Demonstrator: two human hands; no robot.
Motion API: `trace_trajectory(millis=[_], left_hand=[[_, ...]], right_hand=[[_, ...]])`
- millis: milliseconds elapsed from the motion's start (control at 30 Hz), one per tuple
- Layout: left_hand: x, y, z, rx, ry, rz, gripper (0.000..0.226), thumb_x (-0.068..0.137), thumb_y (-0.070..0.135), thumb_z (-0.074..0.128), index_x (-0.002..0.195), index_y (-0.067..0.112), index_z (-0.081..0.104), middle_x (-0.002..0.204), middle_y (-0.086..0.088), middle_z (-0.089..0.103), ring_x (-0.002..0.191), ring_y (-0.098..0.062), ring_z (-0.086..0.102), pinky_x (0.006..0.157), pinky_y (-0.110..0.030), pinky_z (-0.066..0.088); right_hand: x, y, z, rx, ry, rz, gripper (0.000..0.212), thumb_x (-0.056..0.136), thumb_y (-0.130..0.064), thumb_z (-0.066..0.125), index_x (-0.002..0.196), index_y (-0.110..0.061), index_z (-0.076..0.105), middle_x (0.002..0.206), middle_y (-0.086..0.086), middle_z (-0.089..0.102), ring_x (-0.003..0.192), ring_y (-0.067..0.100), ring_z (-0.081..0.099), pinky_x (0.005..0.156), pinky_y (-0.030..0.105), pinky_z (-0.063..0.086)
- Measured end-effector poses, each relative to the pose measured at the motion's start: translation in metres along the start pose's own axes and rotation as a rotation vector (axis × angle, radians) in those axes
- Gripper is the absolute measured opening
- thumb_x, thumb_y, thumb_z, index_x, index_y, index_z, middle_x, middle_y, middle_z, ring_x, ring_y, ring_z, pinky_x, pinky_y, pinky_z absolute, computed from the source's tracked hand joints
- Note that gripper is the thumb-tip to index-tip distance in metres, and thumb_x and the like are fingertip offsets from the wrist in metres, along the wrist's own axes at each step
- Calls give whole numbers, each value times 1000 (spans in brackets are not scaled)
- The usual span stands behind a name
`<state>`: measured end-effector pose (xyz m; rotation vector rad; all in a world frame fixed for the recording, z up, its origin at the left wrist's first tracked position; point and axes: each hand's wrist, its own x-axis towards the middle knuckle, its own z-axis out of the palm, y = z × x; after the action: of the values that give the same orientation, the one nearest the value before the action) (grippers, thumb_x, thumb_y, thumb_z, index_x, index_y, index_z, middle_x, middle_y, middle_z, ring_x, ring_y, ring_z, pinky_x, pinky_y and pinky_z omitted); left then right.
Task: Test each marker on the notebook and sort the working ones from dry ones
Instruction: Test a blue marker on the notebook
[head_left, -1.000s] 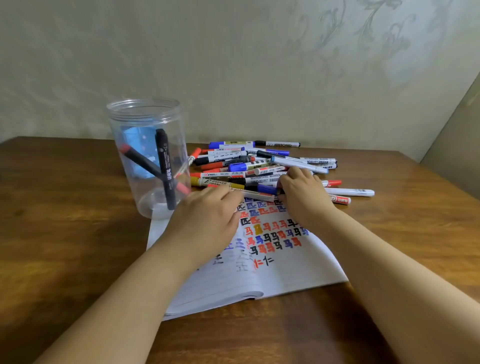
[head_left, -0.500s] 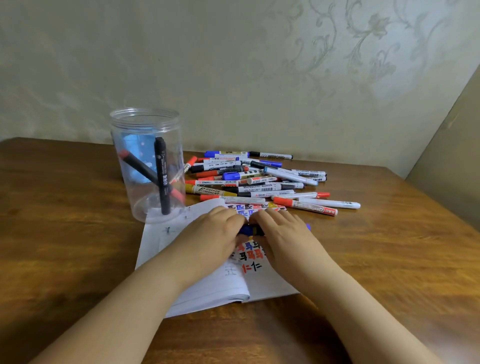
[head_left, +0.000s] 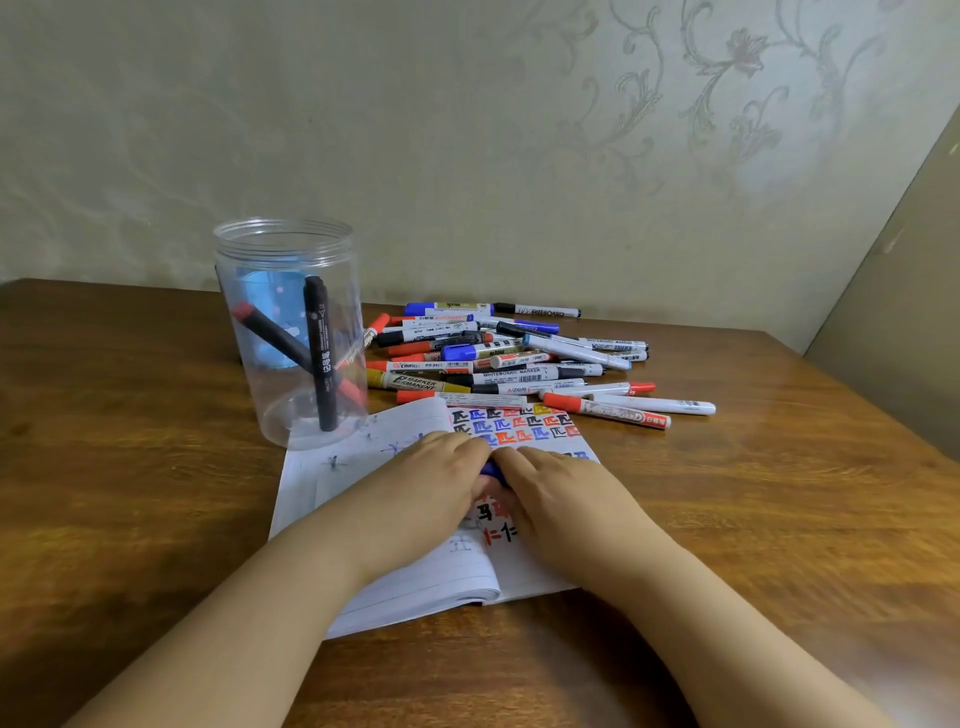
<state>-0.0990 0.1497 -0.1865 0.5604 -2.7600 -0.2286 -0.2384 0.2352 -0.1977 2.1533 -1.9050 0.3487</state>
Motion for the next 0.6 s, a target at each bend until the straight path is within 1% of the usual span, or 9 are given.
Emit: trace_trajectory(millis=[67,167,200,267,300,333,400,500,600], left_hand=[[0,0,0,-17,-21,2,21,99,31,32,109,16,43,115,3,47,107,-9,40,86,-19,30],[1,-1,2,-18,-29,-4,24,98,36,32,108,17,44,112,5,47,105,-8,39,84,-17,29],[2,-2,3,-20,-8,-2,24,98,36,33,108,18,45,112,6,47,104,-7,39,84,-16,28],[3,-3,3,-19,56,-8,24,97,36,35,111,20,46,111,7,47,103,-6,39,85,-15,28],[3,-3,2,-15,90,-17,23,97,35,37,112,21,47,111,8,47,103,-7,40,86,-16,29],[4,-4,1,-10,123,-26,23,96,34,39,112,21,48,110,7,49,103,-8,41,88,-18,31],[3,-7,-2,4,166,-43,23,95,33,43,113,21,50,111,7,50,104,-10,43,90,-22,33],[1,-11,-6,13,208,-62,25,92,33,49,115,22,54,108,8,48,102,-10,41,88,-22,35],[1,-9,-9,-26,231,-100,27,90,29,53,117,24,55,106,8,45,100,-8,41,84,-23,39]], right_hand=[[-3,6,-1,-33,-14,4,44,94,-43,24,106,-16,57,68,1,59,50,25,55,43,28,30],[-5,12,-1,-83,10,-23,44,93,-44,27,109,-19,60,60,-2,58,40,23,52,35,26,30],[-4,11,-3,-86,24,-24,42,94,-43,30,111,-19,59,64,-2,61,44,23,56,36,25,30],[-1,6,-10,-80,-3,33,41,98,-44,33,128,-20,46,84,-3,66,64,22,63,46,27,32],[-1,6,-14,-57,-38,96,44,99,-44,33,135,-19,36,89,-3,65,71,21,62,49,29,33],[-2,7,-18,-13,-67,154,45,99,-43,34,137,-19,29,87,-3,63,70,20,59,51,31,34],[-5,12,-26,148,-88,254,44,98,-34,36,138,-18,25,80,-4,60,65,17,53,54,34,39],[-6,18,-37,364,-159,380,41,99,-25,36,138,-22,24,93,5,64,76,22,59,68,42,50],[-2,19,-47,417,-189,428,43,98,-28,44,135,-31,22,107,0,67,83,19,63,69,33,51]])
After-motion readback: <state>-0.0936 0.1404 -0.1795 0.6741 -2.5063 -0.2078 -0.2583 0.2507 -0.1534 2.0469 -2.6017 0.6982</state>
